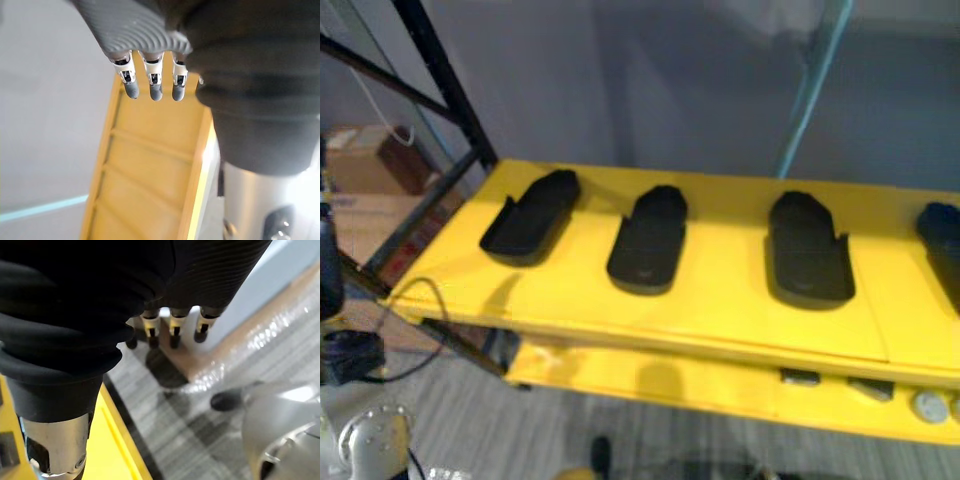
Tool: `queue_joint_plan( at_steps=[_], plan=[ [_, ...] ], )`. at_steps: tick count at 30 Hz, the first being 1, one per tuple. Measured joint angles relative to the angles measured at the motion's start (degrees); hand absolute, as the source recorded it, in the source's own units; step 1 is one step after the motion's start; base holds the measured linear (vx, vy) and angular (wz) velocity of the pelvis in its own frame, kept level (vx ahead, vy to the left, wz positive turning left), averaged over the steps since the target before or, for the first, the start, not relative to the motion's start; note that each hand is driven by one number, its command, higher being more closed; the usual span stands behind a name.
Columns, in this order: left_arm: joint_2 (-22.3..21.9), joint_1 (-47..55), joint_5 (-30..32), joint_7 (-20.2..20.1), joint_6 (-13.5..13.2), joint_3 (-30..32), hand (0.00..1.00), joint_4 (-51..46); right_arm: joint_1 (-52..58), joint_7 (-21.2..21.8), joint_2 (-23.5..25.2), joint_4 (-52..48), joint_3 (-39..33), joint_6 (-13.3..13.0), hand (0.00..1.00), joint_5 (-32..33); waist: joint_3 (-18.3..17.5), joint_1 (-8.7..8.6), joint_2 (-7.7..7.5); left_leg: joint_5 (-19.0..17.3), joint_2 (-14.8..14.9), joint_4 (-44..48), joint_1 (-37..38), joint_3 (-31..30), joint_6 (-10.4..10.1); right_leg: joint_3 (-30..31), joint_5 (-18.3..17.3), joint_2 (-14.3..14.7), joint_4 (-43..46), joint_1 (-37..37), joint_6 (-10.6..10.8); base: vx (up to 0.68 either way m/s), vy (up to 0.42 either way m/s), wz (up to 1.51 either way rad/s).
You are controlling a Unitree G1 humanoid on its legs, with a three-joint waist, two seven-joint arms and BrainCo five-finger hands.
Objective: Walk over and take plastic housings, then place them on the shelf
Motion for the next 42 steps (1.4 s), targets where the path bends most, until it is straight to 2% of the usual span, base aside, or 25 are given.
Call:
queue_joint_plan(
  at_steps=[2, 3, 4, 5, 7, 8, 10, 13, 17, 22, 26, 29, 33, 36, 42],
  plan=[
    [0.16, -0.03, 3.67, 3.12, 0.98, 1.36, 0.00, 0.42, -0.16, -0.01, 0.14, -0.01, 0.00, 0.03, 0.00, 0.00, -0.10, 0.15, -0.17, 0.13, -0.09, 0.00, -0.09, -0.02, 0.14, 0.00, 0.19, -0.01, -0.19, 0.08, 0.06, 0.00, 0.000, 0.00],
    [0.46, 0.03, 7.41, 6.18, 2.32, 2.16, 0.00, 1.68, -0.18, -0.01, 0.29, -0.02, 0.05, 0.20, 0.00, 0.00, -0.14, 0.48, -0.22, 0.17, -0.14, 0.01, -0.10, -0.03, 0.19, -0.01, 0.23, -0.03, -0.20, 0.13, 0.12, 0.00, 0.000, 0.00],
    [0.87, 0.08, 14.20, 11.01, 3.24, 2.41, 0.00, 4.12, -0.14, 0.00, 0.38, -0.02, 0.15, 0.65, 0.00, 0.00, -0.14, 0.91, -0.22, 0.21, -0.14, 0.01, -0.09, -0.04, 0.19, -0.01, 0.24, -0.03, -0.20, 0.16, 0.14, 0.00, 0.000, 0.00],
    [1.09, 0.18, 17.28, 13.01, 3.97, 2.54, 0.00, 5.78, -0.12, 0.00, 0.42, -0.02, 0.17, 0.82, 0.00, 0.00, -0.14, 0.99, -0.21, 0.25, -0.13, 0.01, -0.08, -0.08, 0.19, -0.02, 0.24, -0.01, -0.19, 0.18, 0.14, 0.00, 0.000, 0.00],
    [3.44, 1.02, 33.18, 22.15, 6.80, 2.64, 0.00, 14.25, -0.16, 0.01, 0.42, -0.22, 0.41, 1.79, 0.00, 0.00, -0.21, 1.18, -0.11, 0.30, -0.03, 0.01, -0.09, -0.13, 0.16, -0.05, 0.23, 0.11, -0.20, 0.22, 0.13, 0.00, 0.000, 0.00],
    [4.60, 1.36, 36.71, 24.06, 7.34, 2.63, 0.00, 17.06, -0.16, 0.00, 0.43, -0.60, 0.46, 2.15, 0.00, 0.00, -0.18, 1.18, -0.09, 0.26, -0.01, 0.00, 0.08, -0.16, 0.18, -0.11, -0.09, 0.11, -0.27, 0.39, -0.41, 0.00, 0.000, 0.00],
    [8.80, 1.81, 46.21, 30.31, 9.76, 2.64, 0.00, 27.12, 0.33, 0.06, 0.41, -2.60, 1.35, 2.39, 0.00, -0.01, -0.13, 1.05, -0.08, -0.06, -0.04, 0.00, 0.49, -0.17, 0.54, -0.18, -0.19, 0.13, -0.65, 0.95, -0.52, 0.00, 0.000, 0.00],
    [11.62, 1.85, 50.92, 32.76, 11.62, 2.70, 0.00, 30.90, 0.74, 0.14, -0.05, -4.74, 1.70, 3.05, 0.00, -0.04, 0.03, 1.15, -0.15, -0.36, -0.17, 0.00, 0.42, -0.16, 0.42, -0.19, -0.45, 0.04, -1.25, 0.94, -0.78, 0.00, 0.000, 0.00],
    [14.10, 1.95, 54.88, 31.37, 14.14, 2.60, 0.00, 31.99, 0.87, 0.32, -0.30, -5.87, 1.37, 3.37, 0.00, -0.11, 0.03, 1.15, -0.18, -0.53, -0.49, 0.00, 0.56, -0.05, 0.54, -0.18, -0.45, -0.16, -1.80, 1.25, -0.79, 0.02, 0.000, 0.00],
    [17.23, 1.79, 57.31, 23.47, 17.67, 1.98, 0.00, 35.66, 0.91, 1.66, -0.56, -5.96, -0.29, 3.44, 0.00, -2.27, 0.73, 1.01, 0.13, -1.15, -0.76, 0.00, 1.43, 0.27, 0.09, -0.05, -0.61, -0.42, -1.99, 2.14, -1.08, 0.06, -0.015, -0.04],
    [18.70, 1.60, 55.48, 20.72, 18.71, 1.21, 0.00, 38.53, 0.97, 1.85, -0.84, -6.95, -1.10, 3.55, 0.00, -2.54, 0.74, 0.91, 0.13, -1.49, -0.76, 0.01, 1.66, 0.64, -0.26, 0.08, -0.88, -0.69, -1.96, 2.19, -1.54, 0.07, -0.024, -0.02],
    [18.72, 0.27, 50.14, 19.60, 20.21, -0.17, 0.00, 41.72, 0.69, 2.31, -1.52, -7.62, -1.17, 3.54, 0.00, -2.93, 1.06, 1.04, 0.39, -1.92, -0.87, 0.01, 2.84, 1.47, -0.37, 0.56, -1.18, -0.65, -1.94, 3.05, -2.04, 0.08, -0.017, -0.09],
    [18.75, -1.16, 50.07, 17.46, 19.88, -1.32, 0.00, 45.07, -0.21, 2.85, -1.69, -7.90, -1.46, 3.65, 0.00, -4.64, 1.64, 0.82, 0.93, -2.44, -0.73, 0.01, 3.59, 1.78, -0.66, 1.41, -1.47, -0.60, -1.85, 3.48, -2.53, 0.03, -0.014, -0.05],
    [21.34, -2.31, 51.13, 14.52, 18.62, -4.44, 0.00, 45.91, -0.27, 2.88, -1.76, -7.90, -1.49, 4.34, 0.00, -4.80, 1.68, 0.80, 0.96, -2.53, -0.68, 0.00, 3.61, 1.78, -0.74, 1.45, -1.59, -0.60, -1.85, 3.53, -2.73, 0.00, 0.000, 0.00],
    [26.80, -4.78, 52.47, 5.84, 15.27, -5.75, 0.00, 46.43, -0.34, 3.26, -2.06, -7.98, -1.50, 4.45, 0.00, -5.19, 2.07, 0.13, 1.33, -3.07, -0.77, -0.01, 4.41, 2.52, -0.59, 1.87, -1.71, -0.79, -1.82, 3.94, -2.93, 0.00, 0.008, -0.06]
  ],
)
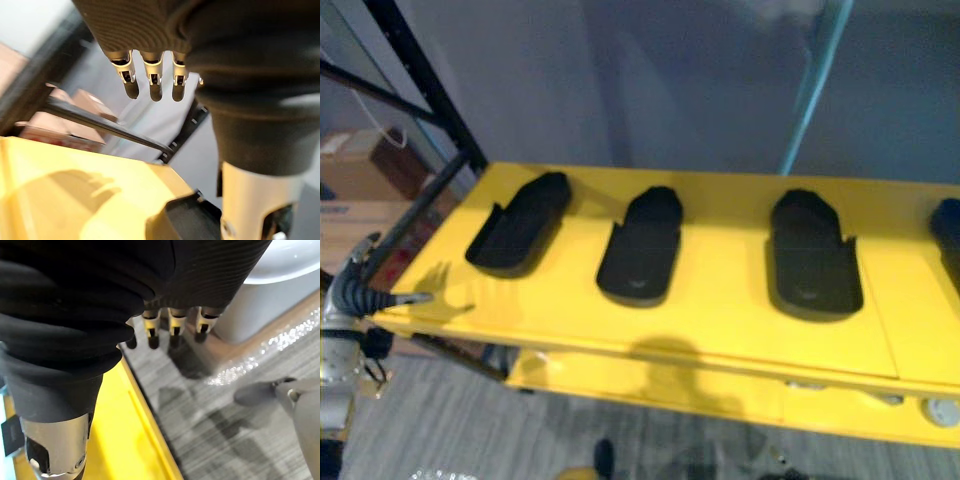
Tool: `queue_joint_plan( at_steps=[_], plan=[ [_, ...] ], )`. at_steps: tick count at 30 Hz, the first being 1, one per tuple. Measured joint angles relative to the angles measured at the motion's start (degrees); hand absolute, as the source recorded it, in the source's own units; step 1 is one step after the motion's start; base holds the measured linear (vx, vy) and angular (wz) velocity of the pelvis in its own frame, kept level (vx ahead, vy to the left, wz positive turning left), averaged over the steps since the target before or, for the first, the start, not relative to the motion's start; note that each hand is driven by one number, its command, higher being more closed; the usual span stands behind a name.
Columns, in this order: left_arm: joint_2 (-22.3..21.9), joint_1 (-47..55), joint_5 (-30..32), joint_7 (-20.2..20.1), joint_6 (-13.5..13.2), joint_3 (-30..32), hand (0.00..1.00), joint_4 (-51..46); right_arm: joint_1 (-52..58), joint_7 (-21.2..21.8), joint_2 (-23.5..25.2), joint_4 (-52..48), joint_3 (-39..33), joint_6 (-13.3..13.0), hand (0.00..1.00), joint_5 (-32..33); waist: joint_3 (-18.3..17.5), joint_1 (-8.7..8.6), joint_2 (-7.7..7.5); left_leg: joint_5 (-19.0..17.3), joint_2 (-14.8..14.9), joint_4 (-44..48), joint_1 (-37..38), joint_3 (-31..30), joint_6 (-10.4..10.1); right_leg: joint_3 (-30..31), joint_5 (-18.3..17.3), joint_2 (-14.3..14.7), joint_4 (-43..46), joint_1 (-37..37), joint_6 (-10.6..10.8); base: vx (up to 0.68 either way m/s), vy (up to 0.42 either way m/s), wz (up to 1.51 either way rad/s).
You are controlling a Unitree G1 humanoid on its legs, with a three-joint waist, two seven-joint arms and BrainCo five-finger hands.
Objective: Walk over and take plastic housings, then place them on the shelf
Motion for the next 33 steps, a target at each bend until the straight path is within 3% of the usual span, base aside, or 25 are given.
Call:
queue_joint_plan(
  at_steps=[4, 16, 22, 33],
  plan=[
    [2.38, -1.52, -0.36, -6.94, -0.16, -1.83, 0.00, 0.26, 0.03, 0.76, -0.18, 0.00, -0.06, 0.12, 0.00, -0.41, 0.24, -0.63, 0.38, -0.25, -0.10, 0.00, 0.07, 0.44, 0.05, 0.33, -0.07, -0.21, -0.07, -0.10, -0.12, 0.00, 0.007, -0.04],
    [5.41, -5.43, -0.26, -18.86, 0.76, -6.36, 0.00, 4.55, -1.17, 1.15, -1.30, 0.00, -1.20, 0.23, 0.00, -1.57, 0.26, -0.76, 0.34, -0.50, 0.00, 0.02, 0.90, 0.76, -0.17, 1.29, -0.18, -0.21, 0.87, 0.04, -0.34, 0.02, -0.003, 0.00],
    [8.63, -8.24, 0.31, -23.23, 1.30, -10.21, 0.00, 5.58, -1.38, 1.87, -1.31, 0.11, -1.20, 0.33, 0.00, -1.66, 0.26, -0.92, 0.43, -0.50, 0.18, 0.01, 1.03, 1.44, -0.17, 1.55, -0.17, -0.19, 1.00, -0.15, -0.32, -0.02, 0.005, -0.04],
    [9.87, -11.06, 0.69, -26.90, 1.53, -11.42, 0.00, 6.94, -0.88, 1.87, -1.31, 0.09, -1.20, 1.26, 0.00, -1.65, 0.27, -1.06, 0.44, -0.52, 0.10, 0.00, 0.94, 2.18, -0.16, 2.67, -0.17, -0.50, 0.92, -0.92, -0.31, -0.02, 0.007, -0.05]
  ],
)
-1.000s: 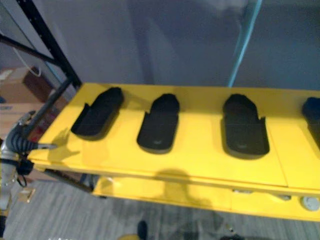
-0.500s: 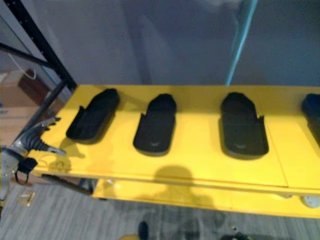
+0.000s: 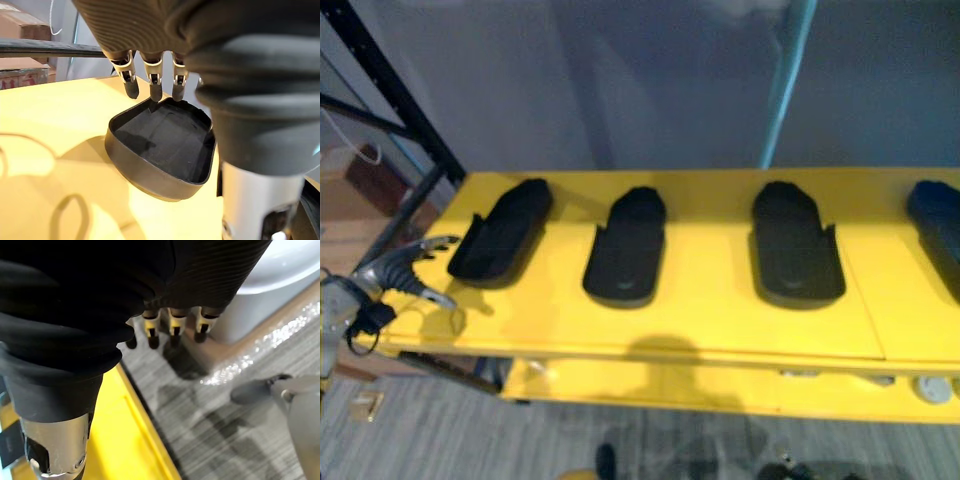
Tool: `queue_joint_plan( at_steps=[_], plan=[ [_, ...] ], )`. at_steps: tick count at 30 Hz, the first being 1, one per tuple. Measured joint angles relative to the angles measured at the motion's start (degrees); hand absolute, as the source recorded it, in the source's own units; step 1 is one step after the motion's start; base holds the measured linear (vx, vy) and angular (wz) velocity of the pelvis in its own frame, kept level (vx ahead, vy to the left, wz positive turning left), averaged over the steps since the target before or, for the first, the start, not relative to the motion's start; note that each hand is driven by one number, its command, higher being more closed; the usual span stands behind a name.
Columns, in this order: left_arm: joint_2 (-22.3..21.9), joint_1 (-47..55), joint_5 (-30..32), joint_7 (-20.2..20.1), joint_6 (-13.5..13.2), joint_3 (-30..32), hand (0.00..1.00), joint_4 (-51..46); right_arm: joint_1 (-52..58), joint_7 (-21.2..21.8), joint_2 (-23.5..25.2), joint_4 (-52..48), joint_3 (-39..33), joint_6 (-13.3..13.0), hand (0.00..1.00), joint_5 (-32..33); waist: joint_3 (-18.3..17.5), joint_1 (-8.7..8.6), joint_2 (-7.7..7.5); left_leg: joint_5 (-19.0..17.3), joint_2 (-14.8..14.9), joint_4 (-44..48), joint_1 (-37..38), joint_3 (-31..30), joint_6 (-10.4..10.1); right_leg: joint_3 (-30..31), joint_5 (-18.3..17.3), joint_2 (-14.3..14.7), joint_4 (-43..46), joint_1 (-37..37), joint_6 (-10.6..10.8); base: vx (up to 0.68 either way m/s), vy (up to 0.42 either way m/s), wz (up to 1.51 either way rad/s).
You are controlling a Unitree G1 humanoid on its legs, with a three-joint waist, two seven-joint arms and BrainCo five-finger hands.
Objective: Walk over and take plastic housings, then place them on the shelf
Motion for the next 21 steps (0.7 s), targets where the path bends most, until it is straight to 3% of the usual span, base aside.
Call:
queue_joint_plan(
  at_steps=[16, 21],
  plan=[
    [0.38, -1.13, 0.10, -8.59, 1.33, -3.42, 0.00, 2.00, -0.33, 0.13, 0.00, -0.39, 0.00, 0.00, 0.00, -0.02, 0.00, -0.05, -0.01, 0.03, 0.03, 0.01, 0.03, 0.17, 0.00, 0.02, 0.01, 0.03, 0.04, 0.00, 0.01, 0.00, 0.000, 0.00],
    [0.38, -1.13, 0.09, -9.22, 1.39, -3.42, 0.00, 2.04, -0.32, 0.19, 0.01, -0.38, 0.01, 0.00, 0.00, -0.04, 0.00, -0.27, -0.01, 0.03, 0.03, 0.00, 0.02, 0.22, 0.00, 0.03, 0.01, 0.00, 0.03, -0.03, 0.02, 0.00, 0.000, 0.00]
  ],
)
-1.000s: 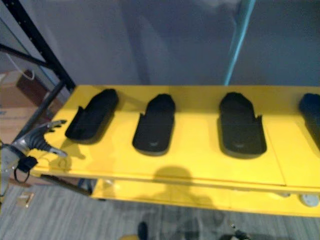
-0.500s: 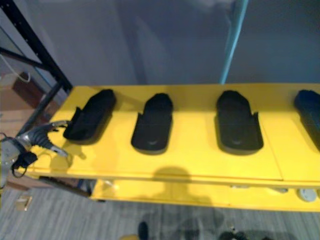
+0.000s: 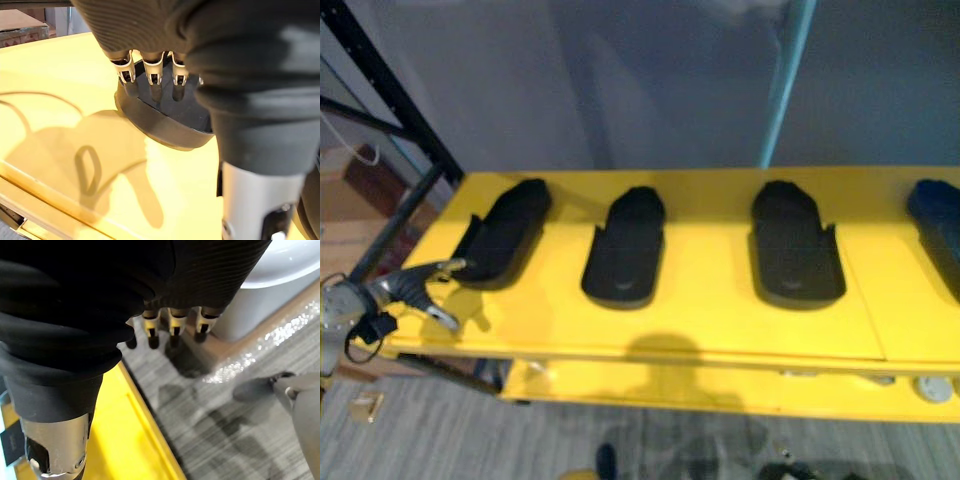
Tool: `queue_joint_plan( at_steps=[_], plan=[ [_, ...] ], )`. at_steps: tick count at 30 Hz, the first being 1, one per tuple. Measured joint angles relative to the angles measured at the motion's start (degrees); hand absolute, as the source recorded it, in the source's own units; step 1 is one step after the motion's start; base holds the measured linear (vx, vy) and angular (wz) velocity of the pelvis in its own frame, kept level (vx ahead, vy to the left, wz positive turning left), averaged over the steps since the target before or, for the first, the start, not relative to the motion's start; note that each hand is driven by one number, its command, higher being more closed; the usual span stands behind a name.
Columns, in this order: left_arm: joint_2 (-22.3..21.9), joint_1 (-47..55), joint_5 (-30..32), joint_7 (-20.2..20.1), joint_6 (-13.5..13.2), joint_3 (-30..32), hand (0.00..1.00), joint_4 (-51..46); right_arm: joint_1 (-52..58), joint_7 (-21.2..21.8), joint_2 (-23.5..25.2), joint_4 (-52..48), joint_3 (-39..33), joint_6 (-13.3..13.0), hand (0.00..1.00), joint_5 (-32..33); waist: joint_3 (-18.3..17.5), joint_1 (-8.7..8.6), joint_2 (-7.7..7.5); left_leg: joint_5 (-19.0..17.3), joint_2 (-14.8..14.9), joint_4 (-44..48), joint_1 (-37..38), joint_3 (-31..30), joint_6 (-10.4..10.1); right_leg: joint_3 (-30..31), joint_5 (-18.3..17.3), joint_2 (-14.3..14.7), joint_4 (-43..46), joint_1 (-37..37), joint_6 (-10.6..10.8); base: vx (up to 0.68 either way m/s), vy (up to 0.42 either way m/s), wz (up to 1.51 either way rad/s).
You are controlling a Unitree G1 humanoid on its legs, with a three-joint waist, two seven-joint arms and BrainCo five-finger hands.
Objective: Walk over and take plastic housings, then place them on the shelf
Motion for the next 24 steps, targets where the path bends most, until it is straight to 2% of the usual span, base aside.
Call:
queue_joint_plan(
  at_steps=[12, 22, 24],
  plan=[
    [0.00, -0.01, 0.01, -0.66, 0.34, -0.46, 0.00, 0.42, -0.04, 0.28, 0.00, -0.01, 0.00, 0.00, 0.00, -0.55, 0.00, -0.60, 0.00, 0.00, 0.00, 0.00, -0.01, 0.04, 0.00, 0.00, 0.00, -0.01, -0.01, -0.03, 0.00, 0.00, 0.000, 0.00],
    [0.27, -1.05, -0.03, -2.84, 0.58, -0.46, 0.00, 0.39, -0.09, 0.32, 0.00, -0.02, 0.00, 0.00, 0.00, -0.57, 0.02, -0.88, 0.03, -0.01, -0.01, 0.00, -0.02, 0.04, 0.00, -0.05, 0.00, -0.04, -0.04, -0.06, 0.01, 0.00, 0.000, 0.00],
    [1.17, -1.05, -0.05, -4.36, 1.84, -0.49, 0.00, 0.31, -0.06, 0.32, 0.00, -0.02, 0.00, 0.00, 0.00, -0.57, 0.06, -0.94, 0.09, -0.01, -0.01, 0.00, -0.03, 0.04, 0.00, -0.06, 0.00, -0.04, -0.09, -0.06, 0.01, 0.00, 0.000, 0.00]
  ],
)
